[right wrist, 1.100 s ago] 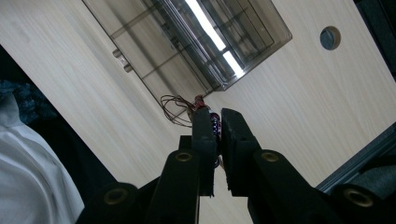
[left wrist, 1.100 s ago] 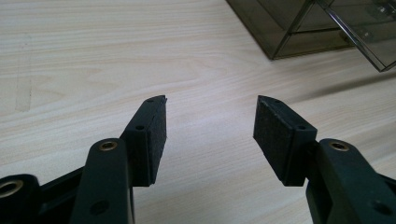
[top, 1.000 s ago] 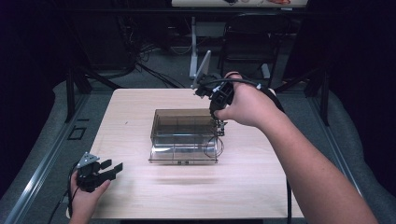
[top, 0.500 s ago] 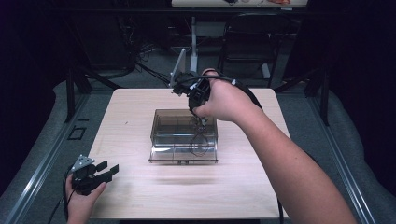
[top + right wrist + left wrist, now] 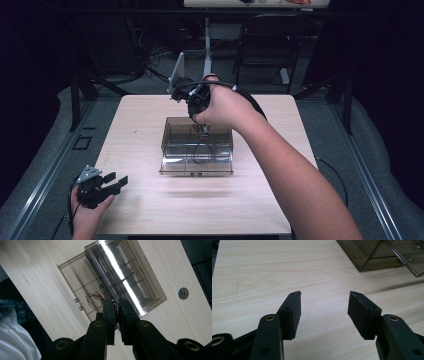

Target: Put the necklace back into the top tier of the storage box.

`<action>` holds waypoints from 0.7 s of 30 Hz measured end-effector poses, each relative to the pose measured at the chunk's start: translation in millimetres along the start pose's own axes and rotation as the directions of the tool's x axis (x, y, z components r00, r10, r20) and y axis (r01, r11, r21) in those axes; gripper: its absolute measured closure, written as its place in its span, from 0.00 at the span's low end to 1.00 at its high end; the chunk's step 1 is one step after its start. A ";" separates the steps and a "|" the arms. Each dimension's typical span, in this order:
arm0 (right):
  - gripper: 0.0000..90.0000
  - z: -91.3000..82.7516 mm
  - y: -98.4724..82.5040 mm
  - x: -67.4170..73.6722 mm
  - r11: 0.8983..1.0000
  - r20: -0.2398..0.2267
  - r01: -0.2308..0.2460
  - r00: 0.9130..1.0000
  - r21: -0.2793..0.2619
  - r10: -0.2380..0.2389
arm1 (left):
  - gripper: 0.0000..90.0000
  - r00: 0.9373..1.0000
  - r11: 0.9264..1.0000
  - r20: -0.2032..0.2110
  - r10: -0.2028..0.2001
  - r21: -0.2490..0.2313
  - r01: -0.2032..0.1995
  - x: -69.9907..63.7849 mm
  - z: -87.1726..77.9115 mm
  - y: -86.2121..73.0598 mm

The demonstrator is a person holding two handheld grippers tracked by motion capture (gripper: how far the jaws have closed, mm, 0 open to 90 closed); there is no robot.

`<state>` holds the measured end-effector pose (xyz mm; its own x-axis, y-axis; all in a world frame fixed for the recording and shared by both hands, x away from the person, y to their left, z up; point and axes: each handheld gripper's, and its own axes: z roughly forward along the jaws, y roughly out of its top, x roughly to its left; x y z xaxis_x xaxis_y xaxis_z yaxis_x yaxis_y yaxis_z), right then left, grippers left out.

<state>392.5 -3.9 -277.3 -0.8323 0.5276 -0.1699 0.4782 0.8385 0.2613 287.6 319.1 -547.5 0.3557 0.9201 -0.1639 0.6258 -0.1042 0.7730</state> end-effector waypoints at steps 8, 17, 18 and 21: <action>0.94 15.0 5.3 6.9 1.000 -0.001 0.016 1.000 0.014 -0.016 | 0.50 1.000 1.000 0.005 -0.001 -0.002 0.001 -0.5 0.5 0.6; 0.94 40.4 3.7 7.3 1.000 -0.021 0.017 1.000 0.026 -0.016 | 0.50 1.000 1.000 -0.001 -0.001 0.002 0.001 1.3 -1.2 -0.1; 0.94 42.8 3.5 7.5 0.999 -0.023 0.016 1.000 0.028 -0.015 | 0.50 1.000 1.000 -0.001 0.000 0.001 0.000 1.5 -1.1 -0.1; 0.94 50.1 3.0 8.2 0.999 -0.022 0.017 1.000 0.034 -0.017 | 0.50 1.000 1.000 0.000 0.000 0.000 0.000 1.3 -1.0 -0.4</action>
<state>401.2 9.8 -325.5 -0.8462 0.5105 -0.1529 0.4729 0.8516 0.2262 287.0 320.7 -547.4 0.3553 0.9203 -0.1639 0.6261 -0.1040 0.7728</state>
